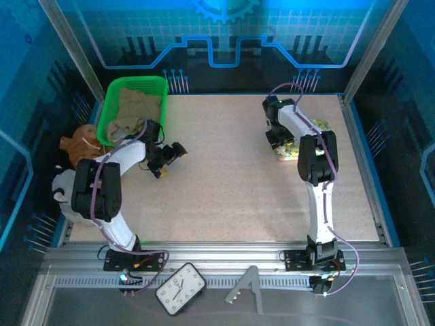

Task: Fold and stack the skirts

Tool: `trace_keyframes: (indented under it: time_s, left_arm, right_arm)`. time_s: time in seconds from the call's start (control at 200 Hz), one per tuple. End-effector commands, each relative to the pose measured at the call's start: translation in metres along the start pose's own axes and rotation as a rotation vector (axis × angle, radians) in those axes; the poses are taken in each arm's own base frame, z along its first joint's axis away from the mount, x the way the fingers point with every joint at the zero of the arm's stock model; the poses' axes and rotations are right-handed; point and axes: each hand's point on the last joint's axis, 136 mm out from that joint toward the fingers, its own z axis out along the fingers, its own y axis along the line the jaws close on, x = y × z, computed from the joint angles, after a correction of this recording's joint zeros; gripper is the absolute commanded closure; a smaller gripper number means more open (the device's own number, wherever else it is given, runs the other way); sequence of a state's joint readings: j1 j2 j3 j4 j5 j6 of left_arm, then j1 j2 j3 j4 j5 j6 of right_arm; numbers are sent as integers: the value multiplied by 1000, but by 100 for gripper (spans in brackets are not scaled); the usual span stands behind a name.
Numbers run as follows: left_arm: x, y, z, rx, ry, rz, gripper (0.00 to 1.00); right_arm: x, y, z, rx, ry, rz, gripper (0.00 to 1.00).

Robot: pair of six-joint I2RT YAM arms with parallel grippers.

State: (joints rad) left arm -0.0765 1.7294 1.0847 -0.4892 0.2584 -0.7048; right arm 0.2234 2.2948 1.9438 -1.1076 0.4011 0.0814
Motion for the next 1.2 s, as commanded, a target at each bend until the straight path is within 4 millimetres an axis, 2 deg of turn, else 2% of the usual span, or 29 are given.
trace_keyframes:
  time_s: [0.0, 0.16, 0.365, 0.48, 0.61, 0.7, 0.78, 0.87, 0.925, 1.03, 1.1, 1.195]
  left_arm:
    - [4, 7, 4, -16, 20, 0, 1]
    - [4, 8, 5, -17, 20, 0, 1]
    - [4, 9, 5, -17, 21, -1, 1]
    - [3, 9, 4, -16, 20, -1, 1]
    - [4, 9, 4, -17, 21, -1, 1]
    - [4, 9, 5, -17, 23, -2, 1]
    - [3, 9, 6, -16, 24, -2, 1]
    - [3, 9, 5, -17, 25, -4, 1]
    - [4, 9, 5, -19, 25, -5, 1]
    - [5, 11, 6, -22, 28, -6, 1]
    - [4, 11, 6, -21, 28, -7, 1]
    - [5, 11, 7, -19, 29, -10, 1]
  right_arm:
    - [17, -6, -9, 18, 40, -91, 65]
    - [29, -17, -22, -3, 50, -138, 71]
    - [27, -32, -43, -85, 2, -110, 67]
    - [31, -41, -45, -90, 18, -119, 65]
    - [43, -35, -35, -109, 66, -179, 67]
    - [48, -19, -27, -164, 81, -232, 58]
    - [43, -6, -25, -212, 62, -230, 49]
    - [31, -1, -37, -261, -7, -189, 42]
    - [21, -8, -47, -265, -65, -129, 38]
    - [0, -37, -60, -254, -170, 82, 34]
    - [-7, -48, -60, -323, -208, 208, 36]
    - [-10, -48, -53, -417, -210, 262, 37]
